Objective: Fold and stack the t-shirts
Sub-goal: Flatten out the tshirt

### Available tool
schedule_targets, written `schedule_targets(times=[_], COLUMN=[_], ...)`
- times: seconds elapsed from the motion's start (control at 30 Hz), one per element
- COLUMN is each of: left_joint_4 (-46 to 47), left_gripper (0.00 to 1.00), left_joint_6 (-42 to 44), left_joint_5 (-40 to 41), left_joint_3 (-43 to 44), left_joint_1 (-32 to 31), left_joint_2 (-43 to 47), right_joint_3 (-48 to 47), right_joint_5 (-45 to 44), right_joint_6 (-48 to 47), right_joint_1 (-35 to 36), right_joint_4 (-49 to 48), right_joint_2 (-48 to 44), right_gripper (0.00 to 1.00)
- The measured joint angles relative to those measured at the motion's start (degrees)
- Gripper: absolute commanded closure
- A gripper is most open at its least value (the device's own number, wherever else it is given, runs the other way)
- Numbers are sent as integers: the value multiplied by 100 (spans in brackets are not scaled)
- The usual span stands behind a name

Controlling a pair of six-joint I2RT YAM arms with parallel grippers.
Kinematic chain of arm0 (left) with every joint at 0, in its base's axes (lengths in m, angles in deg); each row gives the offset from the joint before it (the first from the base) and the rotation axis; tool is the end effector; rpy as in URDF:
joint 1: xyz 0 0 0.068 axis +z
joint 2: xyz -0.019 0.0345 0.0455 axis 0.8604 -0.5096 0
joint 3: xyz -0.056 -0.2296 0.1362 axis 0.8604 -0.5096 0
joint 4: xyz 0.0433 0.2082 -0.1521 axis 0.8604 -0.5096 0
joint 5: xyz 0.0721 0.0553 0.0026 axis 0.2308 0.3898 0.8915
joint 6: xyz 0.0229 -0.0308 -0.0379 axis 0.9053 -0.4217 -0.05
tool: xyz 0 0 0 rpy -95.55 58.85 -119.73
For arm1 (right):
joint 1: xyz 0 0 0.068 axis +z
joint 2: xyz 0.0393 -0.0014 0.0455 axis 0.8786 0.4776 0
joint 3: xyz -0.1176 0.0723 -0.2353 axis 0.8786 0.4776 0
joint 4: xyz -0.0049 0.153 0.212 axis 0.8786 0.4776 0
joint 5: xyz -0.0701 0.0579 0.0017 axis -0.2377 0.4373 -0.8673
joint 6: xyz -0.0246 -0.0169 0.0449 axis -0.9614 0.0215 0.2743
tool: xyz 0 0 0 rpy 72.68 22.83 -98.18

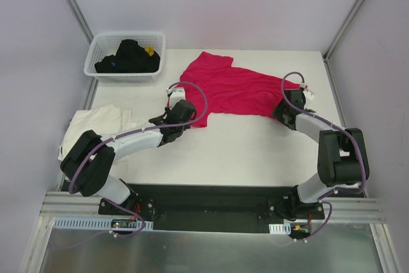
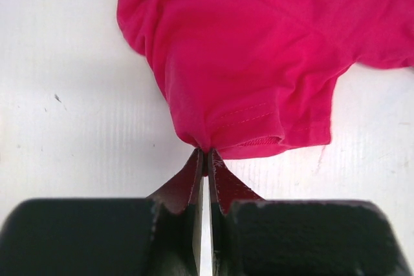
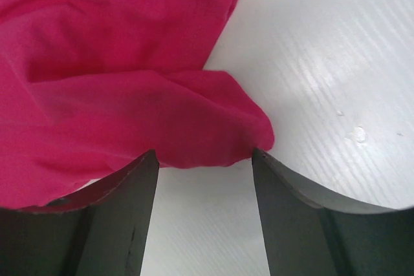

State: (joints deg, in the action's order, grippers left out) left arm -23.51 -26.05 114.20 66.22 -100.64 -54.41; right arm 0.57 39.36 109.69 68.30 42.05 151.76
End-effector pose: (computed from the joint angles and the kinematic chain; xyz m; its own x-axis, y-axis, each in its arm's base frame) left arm 0.2442 -0.1902 0.2036 -0.5413 -0.1028 -0.8345 -0.0037 0.9928 -0.1200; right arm 0.3102 0.0265 0.1778 -0.6090 0.2794 -0.7423 0.3436 0.9365 0.0706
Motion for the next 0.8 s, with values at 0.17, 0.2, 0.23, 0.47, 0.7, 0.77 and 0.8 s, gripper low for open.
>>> schedule_targets(times=[0.17,0.2,0.23,0.47,0.7,0.77,0.8], left_joint_4=[-35,-42,-42,-94,-116,-118,-120], left_gripper=[100,100,100,100,100,100,100], left_joint_6=[131,155,170,376,479,503,518], left_joint_5=[173,214,243,455,595,603,603], left_joint_3=[234,299,337,616,881,881,881], left_joint_1=[0,0,0,0,0,0,0], left_joint_2=[118,125,127,151,166,175,181], right_joint_3=[-190,-208,-225,-275,-229,-140,-79], right_joint_5=[297,323,339,472,461,455,442], right_joint_6=[177,208,223,358,426,463,472], right_joint_1=[-22,-22,-26,-94,-179,-192,-192], right_joint_4=[48,63,68,160,348,378,398], right_joint_2=[326,367,376,380,232,116,42], right_gripper=[38,38,38,38,38,38,38])
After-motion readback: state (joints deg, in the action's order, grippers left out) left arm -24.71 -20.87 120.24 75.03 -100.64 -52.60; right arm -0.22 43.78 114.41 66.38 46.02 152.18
